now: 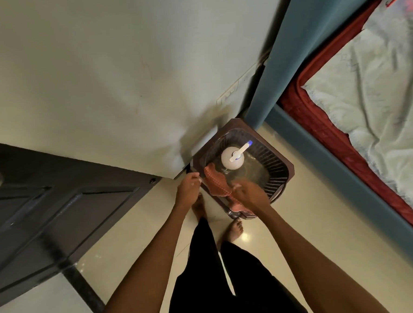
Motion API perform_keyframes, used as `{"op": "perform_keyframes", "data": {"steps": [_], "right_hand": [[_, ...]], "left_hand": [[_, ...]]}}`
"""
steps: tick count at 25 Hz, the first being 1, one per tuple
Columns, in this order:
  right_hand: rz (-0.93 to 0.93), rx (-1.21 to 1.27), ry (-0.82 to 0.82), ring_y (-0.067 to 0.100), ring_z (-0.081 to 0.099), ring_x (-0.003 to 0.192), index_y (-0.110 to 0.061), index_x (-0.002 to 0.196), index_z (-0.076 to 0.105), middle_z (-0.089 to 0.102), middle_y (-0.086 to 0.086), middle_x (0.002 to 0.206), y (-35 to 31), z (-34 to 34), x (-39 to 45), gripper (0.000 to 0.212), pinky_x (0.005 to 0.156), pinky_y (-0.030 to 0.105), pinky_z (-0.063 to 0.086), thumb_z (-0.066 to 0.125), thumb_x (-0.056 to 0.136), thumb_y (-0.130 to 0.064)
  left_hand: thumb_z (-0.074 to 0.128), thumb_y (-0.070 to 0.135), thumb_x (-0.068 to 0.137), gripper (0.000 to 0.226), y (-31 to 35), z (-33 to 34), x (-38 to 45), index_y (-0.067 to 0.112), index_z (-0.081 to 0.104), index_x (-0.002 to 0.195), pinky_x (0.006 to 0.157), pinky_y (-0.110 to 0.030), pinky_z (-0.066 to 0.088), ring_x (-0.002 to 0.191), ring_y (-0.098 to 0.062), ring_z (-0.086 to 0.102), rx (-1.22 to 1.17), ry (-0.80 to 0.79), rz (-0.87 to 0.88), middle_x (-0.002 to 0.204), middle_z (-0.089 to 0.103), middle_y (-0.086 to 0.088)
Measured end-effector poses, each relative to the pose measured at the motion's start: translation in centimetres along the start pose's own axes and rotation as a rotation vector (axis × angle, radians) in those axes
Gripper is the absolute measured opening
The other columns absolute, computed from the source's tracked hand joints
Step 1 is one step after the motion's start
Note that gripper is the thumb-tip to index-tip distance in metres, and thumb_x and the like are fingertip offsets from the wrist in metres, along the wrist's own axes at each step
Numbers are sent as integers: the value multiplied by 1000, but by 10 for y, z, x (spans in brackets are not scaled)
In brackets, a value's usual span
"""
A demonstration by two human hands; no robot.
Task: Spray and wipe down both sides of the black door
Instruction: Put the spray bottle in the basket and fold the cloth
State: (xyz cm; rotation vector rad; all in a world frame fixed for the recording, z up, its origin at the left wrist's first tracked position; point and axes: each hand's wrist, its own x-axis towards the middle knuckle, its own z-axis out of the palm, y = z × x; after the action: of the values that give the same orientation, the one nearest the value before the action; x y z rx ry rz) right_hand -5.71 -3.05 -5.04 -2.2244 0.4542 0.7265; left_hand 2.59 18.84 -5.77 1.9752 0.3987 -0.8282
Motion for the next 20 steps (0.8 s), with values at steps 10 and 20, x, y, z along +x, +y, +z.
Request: {"op": "perform_keyframes", "data": {"steps": [10,20], "right_hand": [[48,-563,76,29,46,140,-29,139,58,62,-1,143,46,3,-46,52,120,52,25,56,97,-59],[117,-673,113,32,61,125,-21,118,72,70,5,127,49,10,-77,35,109,51,43,66,96,-47]], "left_hand": [[54,35,101,32,34,21,36,6,65,111,84,-40,53,98,-31,66,443,13,58,107,70,-14],[56,43,100,35,53,5,40,9,64,107,70,-35,50,84,-25,65,603,98,174,96,70,-9]]}}
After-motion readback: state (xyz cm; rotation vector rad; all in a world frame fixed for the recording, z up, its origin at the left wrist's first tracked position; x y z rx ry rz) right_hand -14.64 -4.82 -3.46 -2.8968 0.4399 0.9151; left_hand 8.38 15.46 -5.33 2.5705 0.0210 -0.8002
